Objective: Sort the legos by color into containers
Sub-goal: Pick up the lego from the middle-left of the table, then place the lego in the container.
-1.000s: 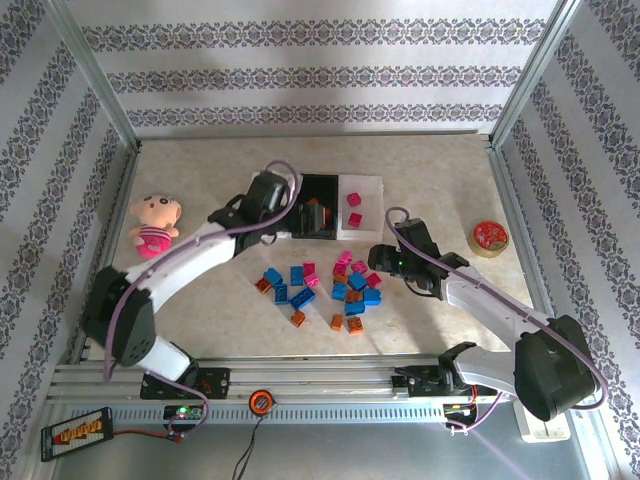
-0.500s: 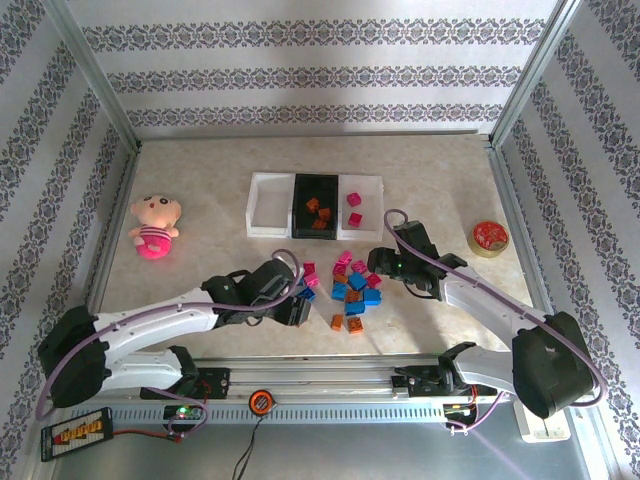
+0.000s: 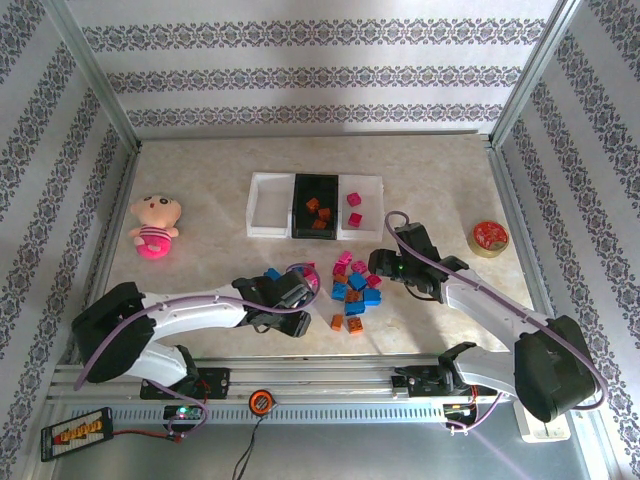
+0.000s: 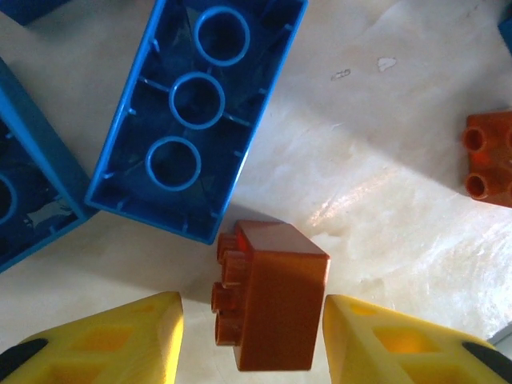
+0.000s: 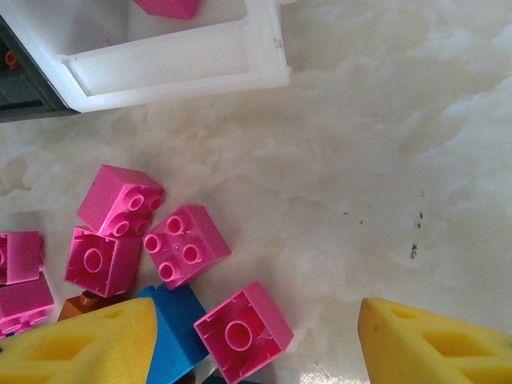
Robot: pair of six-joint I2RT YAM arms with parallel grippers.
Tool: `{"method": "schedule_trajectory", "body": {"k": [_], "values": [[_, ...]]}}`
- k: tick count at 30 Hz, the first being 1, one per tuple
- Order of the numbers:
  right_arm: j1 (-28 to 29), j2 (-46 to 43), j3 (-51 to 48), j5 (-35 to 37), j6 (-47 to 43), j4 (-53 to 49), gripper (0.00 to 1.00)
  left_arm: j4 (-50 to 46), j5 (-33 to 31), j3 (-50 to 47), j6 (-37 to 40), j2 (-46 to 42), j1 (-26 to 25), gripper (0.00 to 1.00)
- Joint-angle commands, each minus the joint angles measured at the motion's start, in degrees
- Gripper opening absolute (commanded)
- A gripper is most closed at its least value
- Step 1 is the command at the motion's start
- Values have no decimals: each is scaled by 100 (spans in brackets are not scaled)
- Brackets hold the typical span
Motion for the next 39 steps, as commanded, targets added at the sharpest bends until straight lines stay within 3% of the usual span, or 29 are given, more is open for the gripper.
{"method": "schedule_trajectory", "body": {"k": [1, 5, 13, 20, 24, 29, 39], "values": [[-34, -75, -88, 31, 77, -33, 68, 165, -124, 187, 162, 124, -77, 49], [-43, -57, -97, 31, 79, -27, 68, 331, -101, 170, 184, 223, -94, 48], [-51, -82, -115, 30, 64, -36, 68, 235, -136, 165, 130, 23, -127, 32], [-60, -69, -78, 1, 75, -17, 68, 239, -460, 340, -18, -663, -74, 30], [-60, -51, -72, -23, 92, -3, 68, 533, -406, 719, 168, -674, 322, 29], [-60, -73, -79, -49, 78, -45, 68, 818, -42, 1572, 436, -52, 1223, 26], [-86, -195, -194, -44, 86, -131, 68, 848, -45, 3704, 698, 2120, 2221, 23]]}}
